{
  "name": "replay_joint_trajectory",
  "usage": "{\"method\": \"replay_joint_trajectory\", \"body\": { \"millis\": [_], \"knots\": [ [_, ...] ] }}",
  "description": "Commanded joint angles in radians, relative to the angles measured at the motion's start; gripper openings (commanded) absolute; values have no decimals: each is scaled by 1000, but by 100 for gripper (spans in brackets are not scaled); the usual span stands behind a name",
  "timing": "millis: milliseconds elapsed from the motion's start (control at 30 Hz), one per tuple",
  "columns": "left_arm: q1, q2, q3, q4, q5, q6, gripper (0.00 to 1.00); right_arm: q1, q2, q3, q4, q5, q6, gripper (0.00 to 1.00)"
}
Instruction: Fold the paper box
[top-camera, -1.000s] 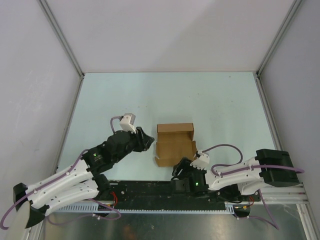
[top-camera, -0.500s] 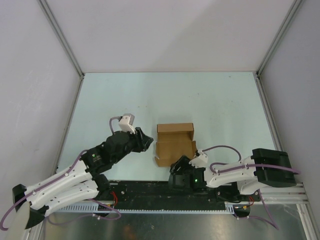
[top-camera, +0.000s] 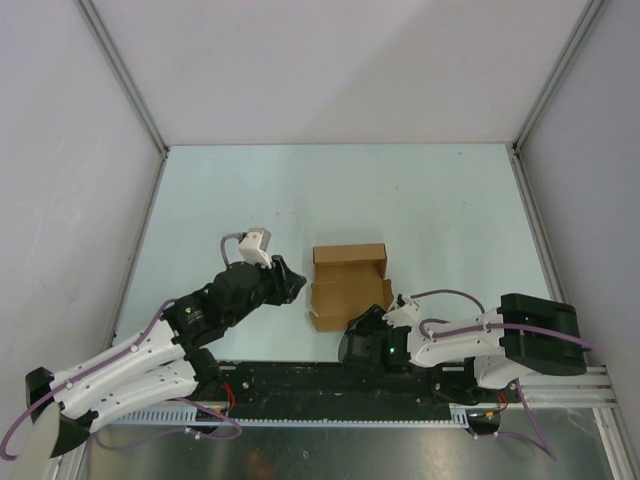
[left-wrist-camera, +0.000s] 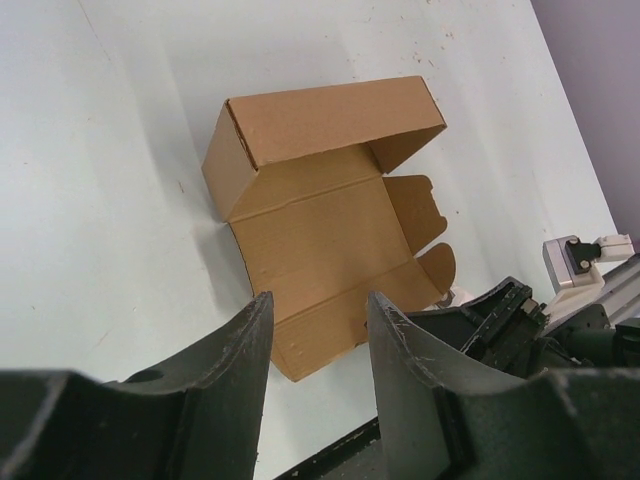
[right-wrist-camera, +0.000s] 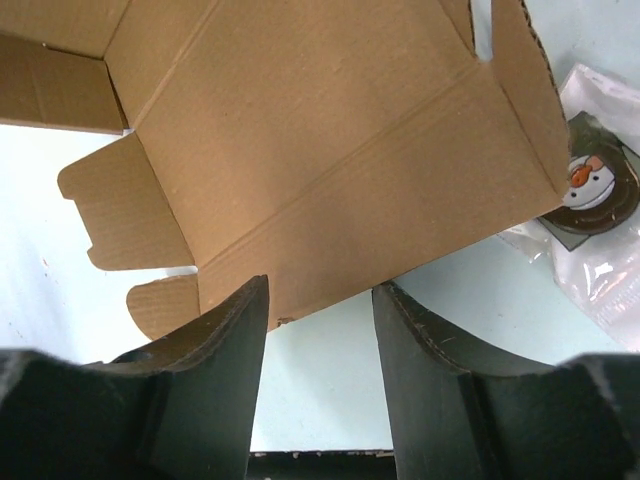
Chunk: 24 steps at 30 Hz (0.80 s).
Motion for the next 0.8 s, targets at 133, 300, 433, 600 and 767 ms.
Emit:
{"method": "replay_joint_trajectory", "body": {
  "millis": [133,300,433,600,767],
  "knots": [
    [15,12,12,2,-18,28,47,-47,42,-41,-11,16,719,42],
    [21,24,13,2,-17,34,48,-67,55,-47,1,41,696,31],
    [29,30,18,2,-11,45,48,-76,54,-48,-6,79,662,27],
    [35,24,24,1,-6,53,48,-84,19,-47,-37,133,628,25],
    [41,15,36,-2,-6,54,48,-101,-86,-47,-101,217,564,20]
  ]
}}
